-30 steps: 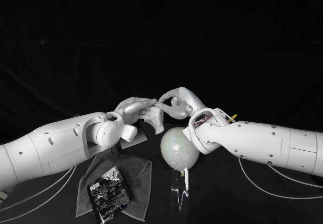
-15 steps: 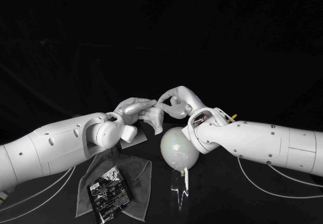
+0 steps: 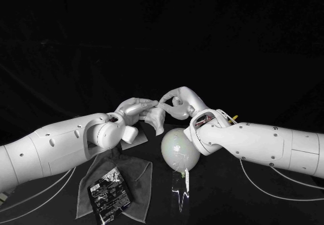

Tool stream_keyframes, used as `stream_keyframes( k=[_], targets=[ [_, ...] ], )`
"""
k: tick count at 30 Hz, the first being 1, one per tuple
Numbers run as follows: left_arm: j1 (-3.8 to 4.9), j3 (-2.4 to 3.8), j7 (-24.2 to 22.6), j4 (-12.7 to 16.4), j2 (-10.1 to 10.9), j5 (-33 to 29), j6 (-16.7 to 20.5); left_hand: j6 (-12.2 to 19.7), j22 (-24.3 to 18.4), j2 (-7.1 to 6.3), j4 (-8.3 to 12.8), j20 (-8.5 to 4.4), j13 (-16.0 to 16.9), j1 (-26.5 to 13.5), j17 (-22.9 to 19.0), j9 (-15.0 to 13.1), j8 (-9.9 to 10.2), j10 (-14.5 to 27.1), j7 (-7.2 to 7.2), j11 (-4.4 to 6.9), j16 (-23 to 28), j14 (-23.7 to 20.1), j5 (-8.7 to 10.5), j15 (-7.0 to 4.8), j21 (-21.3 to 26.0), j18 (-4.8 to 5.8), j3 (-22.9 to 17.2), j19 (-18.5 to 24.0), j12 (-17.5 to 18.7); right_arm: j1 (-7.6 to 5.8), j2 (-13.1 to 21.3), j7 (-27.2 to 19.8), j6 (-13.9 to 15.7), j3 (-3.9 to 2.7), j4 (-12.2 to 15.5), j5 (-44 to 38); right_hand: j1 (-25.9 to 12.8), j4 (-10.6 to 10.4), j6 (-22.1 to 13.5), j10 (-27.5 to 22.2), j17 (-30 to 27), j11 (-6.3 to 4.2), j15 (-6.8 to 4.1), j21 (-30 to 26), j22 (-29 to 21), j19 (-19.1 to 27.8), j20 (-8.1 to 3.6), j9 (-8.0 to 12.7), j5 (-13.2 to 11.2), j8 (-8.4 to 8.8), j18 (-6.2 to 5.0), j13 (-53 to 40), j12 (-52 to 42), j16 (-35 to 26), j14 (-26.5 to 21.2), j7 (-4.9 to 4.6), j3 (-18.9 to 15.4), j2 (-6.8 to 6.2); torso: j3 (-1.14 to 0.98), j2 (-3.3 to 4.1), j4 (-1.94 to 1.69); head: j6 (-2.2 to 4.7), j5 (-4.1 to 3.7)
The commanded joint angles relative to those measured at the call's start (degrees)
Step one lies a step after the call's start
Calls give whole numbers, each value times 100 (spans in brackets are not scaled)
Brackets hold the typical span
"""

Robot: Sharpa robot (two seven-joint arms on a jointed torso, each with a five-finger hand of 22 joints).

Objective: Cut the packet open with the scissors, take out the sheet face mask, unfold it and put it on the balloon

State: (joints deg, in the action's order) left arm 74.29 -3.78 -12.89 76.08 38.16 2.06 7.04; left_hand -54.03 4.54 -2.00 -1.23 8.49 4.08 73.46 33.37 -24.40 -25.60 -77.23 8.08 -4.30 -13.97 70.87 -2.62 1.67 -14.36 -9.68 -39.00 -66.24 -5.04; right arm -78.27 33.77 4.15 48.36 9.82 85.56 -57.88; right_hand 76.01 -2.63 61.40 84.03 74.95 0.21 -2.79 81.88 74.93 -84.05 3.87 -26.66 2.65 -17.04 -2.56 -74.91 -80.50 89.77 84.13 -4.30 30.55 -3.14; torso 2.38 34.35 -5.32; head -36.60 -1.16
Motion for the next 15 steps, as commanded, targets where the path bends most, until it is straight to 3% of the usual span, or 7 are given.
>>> stream_keyframes(
  k=[1, 15],
  targets=[
    [3, 7, -94, 27, -10, 90, -75, -39, 7, -24, 69, 10, 6, 48, 8, -107, -60, -51, 5, -7, -33, 33, -20, 12, -19, -84, -69, -49, -20, -3, 34, 40, 4, -4, -19, 2, 5, 3, 46, 329, 1505, -32, -39, 28, 1242, -96, -46, -24, 14, -35, 53, -898, -37, 23, 587, 7, 36, 47, 1, 0, 1, -1, 5],
    [-1, 7, -104, 16, -1, 109, -11, -42, 9, -22, 57, 9, 6, 41, 15, -118, -68, -61, 3, -5, -36, 42, -19, 10, -24, -82, -76, -52, -24, -3, 161, -13, 150, -4, 107, 10, -2, 44, 78, 372, 1505, -49, -52, 111, 1269, -149, -61, -47, 14, -72, 75, -982, -159, 23, 587, 24, 79, 39, 2, 3, 0, -1, 6]
  ],
)
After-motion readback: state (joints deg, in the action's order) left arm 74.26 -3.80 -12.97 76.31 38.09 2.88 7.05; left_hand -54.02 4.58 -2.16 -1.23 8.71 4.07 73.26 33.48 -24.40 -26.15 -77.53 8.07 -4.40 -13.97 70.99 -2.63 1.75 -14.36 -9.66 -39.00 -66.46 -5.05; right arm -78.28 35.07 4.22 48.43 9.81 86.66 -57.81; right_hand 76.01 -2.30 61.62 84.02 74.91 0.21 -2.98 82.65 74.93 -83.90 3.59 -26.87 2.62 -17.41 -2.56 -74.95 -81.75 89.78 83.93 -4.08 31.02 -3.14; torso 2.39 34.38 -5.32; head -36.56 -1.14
